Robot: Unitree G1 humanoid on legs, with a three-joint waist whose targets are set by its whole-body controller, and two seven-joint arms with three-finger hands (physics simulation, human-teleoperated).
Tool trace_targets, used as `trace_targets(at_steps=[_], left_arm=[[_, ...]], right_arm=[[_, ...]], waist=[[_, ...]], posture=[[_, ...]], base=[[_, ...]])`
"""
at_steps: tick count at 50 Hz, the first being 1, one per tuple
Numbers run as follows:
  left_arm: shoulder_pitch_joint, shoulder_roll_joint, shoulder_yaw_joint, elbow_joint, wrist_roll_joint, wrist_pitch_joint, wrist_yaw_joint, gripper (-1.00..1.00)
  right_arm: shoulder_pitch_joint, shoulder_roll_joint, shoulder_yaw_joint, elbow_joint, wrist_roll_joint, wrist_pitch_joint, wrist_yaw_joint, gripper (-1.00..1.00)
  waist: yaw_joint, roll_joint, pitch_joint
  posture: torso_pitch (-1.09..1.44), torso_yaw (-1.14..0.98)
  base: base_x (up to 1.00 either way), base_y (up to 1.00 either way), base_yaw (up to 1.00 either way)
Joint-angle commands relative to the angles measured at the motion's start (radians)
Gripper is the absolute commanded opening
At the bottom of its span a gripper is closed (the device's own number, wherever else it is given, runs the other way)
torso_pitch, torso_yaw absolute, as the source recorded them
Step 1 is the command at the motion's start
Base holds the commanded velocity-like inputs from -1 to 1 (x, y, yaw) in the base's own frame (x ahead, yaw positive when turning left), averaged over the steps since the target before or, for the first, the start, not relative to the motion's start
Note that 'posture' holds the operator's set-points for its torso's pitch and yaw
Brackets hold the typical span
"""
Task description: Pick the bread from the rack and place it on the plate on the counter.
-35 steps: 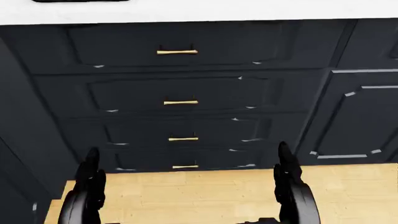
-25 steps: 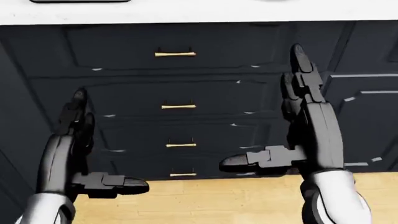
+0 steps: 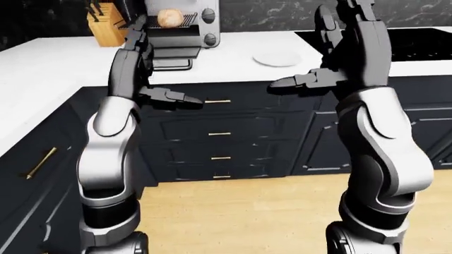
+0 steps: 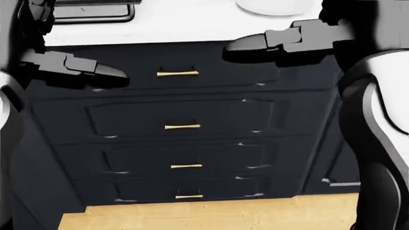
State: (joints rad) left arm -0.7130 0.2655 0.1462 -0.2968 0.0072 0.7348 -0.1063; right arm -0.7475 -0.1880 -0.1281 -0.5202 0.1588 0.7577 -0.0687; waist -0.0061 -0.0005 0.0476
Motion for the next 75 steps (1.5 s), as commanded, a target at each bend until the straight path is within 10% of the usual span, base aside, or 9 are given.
trace_targets(at_steps=[1, 9, 19, 23, 37, 39, 51, 64, 75], left_arm=[[-0.037, 0.019, 0.017, -0.029, -0.001, -0.003, 0.007, 1.0], [-0.1, 0.072, 0.042, -0.036, -0.012, 0.021, 0.01, 1.0], [-0.109, 0.105, 0.051, -0.05, -0.017, 0.021, 0.025, 1.0], [-0.12, 0.119, 0.059, -0.071, -0.017, 0.042, 0.024, 1.0], [-0.134, 0.151, 0.072, -0.101, 0.005, 0.071, 0.032, 1.0], [-0.136, 0.157, 0.074, -0.101, 0.008, 0.067, 0.031, 1.0], [-0.144, 0.19, 0.091, -0.128, 0.021, 0.078, 0.018, 1.0], [-0.135, 0.204, 0.097, -0.16, 0.033, 0.094, 0.004, 1.0], [-0.126, 0.231, 0.12, -0.208, 0.037, 0.133, 0.004, 1.0]], right_arm=[[-0.043, -0.013, -0.007, -0.012, 0.016, -0.004, -0.014, 1.0], [-0.096, -0.049, -0.025, 0.02, 0.055, -0.014, -0.037, 1.0], [-0.112, -0.072, -0.023, 0.028, 0.077, -0.023, -0.048, 1.0], [-0.117, -0.079, -0.03, 0.017, 0.086, -0.015, -0.053, 1.0], [-0.113, -0.089, -0.037, -0.004, 0.112, -0.015, -0.071, 1.0], [-0.113, -0.091, -0.037, -0.001, 0.113, -0.018, -0.074, 1.0], [-0.124, -0.098, -0.042, -0.004, 0.13, -0.009, -0.085, 1.0], [-0.117, -0.091, -0.034, -0.004, 0.132, -0.025, -0.088, 1.0], [-0.114, -0.091, -0.031, -0.02, 0.125, -0.02, -0.092, 1.0]], waist=[[0.008, -0.021, -0.018], [-0.008, 0.088, -0.027], [0.018, 0.019, -0.01], [0.027, -0.077, -0.035], [-0.018, 0.105, -0.051], [-0.011, 0.088, -0.005], [0.026, -0.071, -0.034], [-0.001, 0.07, -0.031], [0.001, 0.004, 0.024]], posture=[[0.0, 0.0], [0.0, 0.0], [0.0, 0.0], [0.0, 0.0], [0.0, 0.0], [0.0, 0.0], [0.0, 0.0], [0.0, 0.0], [0.0, 0.0]], base=[[0.32, 0.0, 0.0], [0.32, 0.0, 0.0], [0.32, 0.0, 0.0], [0.32, 0.0, 0.0], [0.33, 0.01, 0.0], [0.36, 0.02, 0.0], [0.37, 0.02, 0.0], [0.25, 0.01, 0.0], [0.0, 0.0, 0.0]])
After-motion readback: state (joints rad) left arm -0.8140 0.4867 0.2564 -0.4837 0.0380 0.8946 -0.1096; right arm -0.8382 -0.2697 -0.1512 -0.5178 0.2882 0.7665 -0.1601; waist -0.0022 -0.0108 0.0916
